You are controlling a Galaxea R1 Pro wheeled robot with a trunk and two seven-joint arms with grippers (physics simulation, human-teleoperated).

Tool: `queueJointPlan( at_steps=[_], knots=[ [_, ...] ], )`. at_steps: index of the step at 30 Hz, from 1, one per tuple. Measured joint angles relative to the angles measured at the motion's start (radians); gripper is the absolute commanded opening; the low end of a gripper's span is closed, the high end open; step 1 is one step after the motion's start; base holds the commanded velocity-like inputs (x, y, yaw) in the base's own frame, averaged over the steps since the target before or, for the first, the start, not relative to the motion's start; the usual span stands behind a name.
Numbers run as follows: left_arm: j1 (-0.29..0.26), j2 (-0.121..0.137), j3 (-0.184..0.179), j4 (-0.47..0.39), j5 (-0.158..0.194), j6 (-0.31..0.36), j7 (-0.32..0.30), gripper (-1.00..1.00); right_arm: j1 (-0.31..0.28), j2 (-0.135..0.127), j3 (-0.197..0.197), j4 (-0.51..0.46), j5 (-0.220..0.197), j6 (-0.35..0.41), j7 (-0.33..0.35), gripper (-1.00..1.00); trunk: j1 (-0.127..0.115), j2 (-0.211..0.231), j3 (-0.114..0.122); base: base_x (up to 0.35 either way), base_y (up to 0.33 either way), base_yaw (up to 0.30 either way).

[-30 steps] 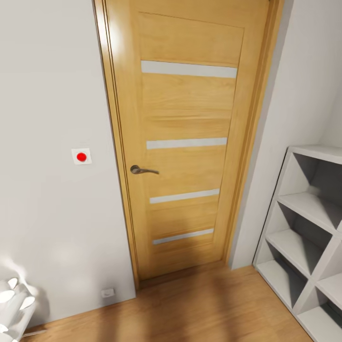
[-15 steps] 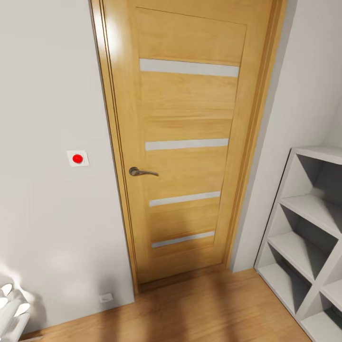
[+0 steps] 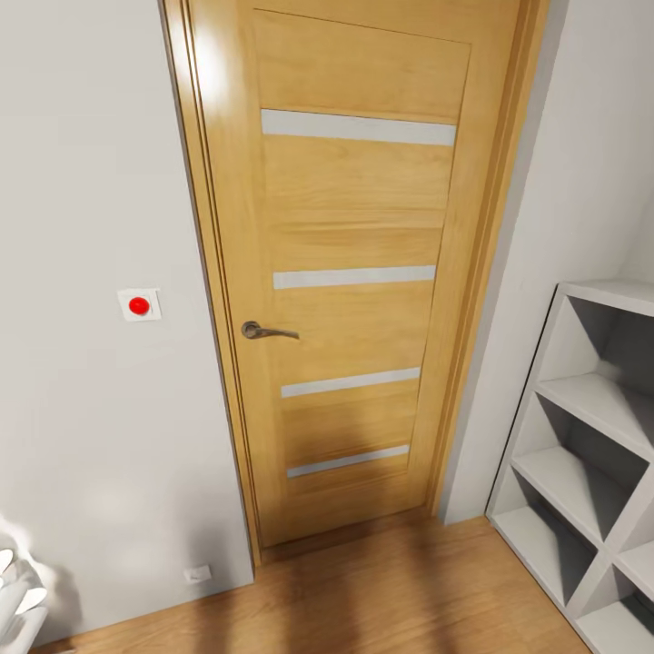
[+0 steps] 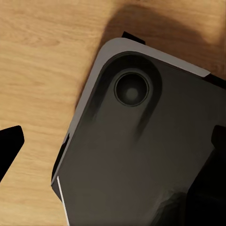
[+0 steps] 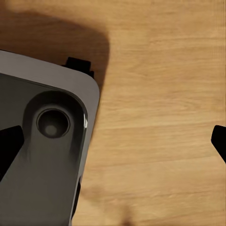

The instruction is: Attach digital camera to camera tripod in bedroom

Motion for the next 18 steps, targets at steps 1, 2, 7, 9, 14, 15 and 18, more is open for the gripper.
queueJointPlan(
  at_steps=[1,2,7,9,14,15,18],
  knots=[
    [0.000,0.000,0.000,0.000,0.000,0.000,0.000,1.00,0.000,0.001,0.000,0.000,0.000,0.000,-0.002,1.00,0.000,0.000,0.000,0.005,-0.003,0.000],
    [0.000,0.000,0.000,0.000,0.000,0.000,0.000,1.00,0.000,0.001,0.000,0.000,0.000,0.001,-0.003,1.00,0.000,0.000,0.000,0.004,-0.003,0.000],
    [0.000,-0.001,0.000,-0.004,-0.001,0.002,0.000,1.00,0.000,0.002,0.001,-0.010,0.001,0.011,-0.007,1.00,0.000,0.000,0.000,0.001,-0.001,0.000],
    [0.000,0.000,0.000,-0.006,-0.001,0.005,0.001,1.00,0.000,0.003,-0.001,-0.013,-0.001,0.008,-0.010,1.00,0.000,0.000,0.000,0.000,0.000,0.000],
    [0.000,0.027,-0.002,-0.099,-0.002,0.037,0.007,1.00,-0.001,0.011,-0.008,-0.038,-0.005,0.007,-0.011,1.00,0.000,0.000,0.000,0.000,0.000,0.000],
    [0.000,0.033,-0.002,-0.122,-0.002,0.051,0.007,1.00,-0.001,0.012,-0.007,-0.047,-0.004,0.009,-0.011,1.00,0.000,0.000,0.000,0.000,0.000,0.000],
    [-0.002,0.060,-0.001,-0.239,-0.005,0.146,0.010,1.00,-0.001,0.013,-0.006,-0.119,-0.002,0.021,-0.010,1.00,0.000,0.000,0.000,0.000,0.000,0.000]
  ],
)
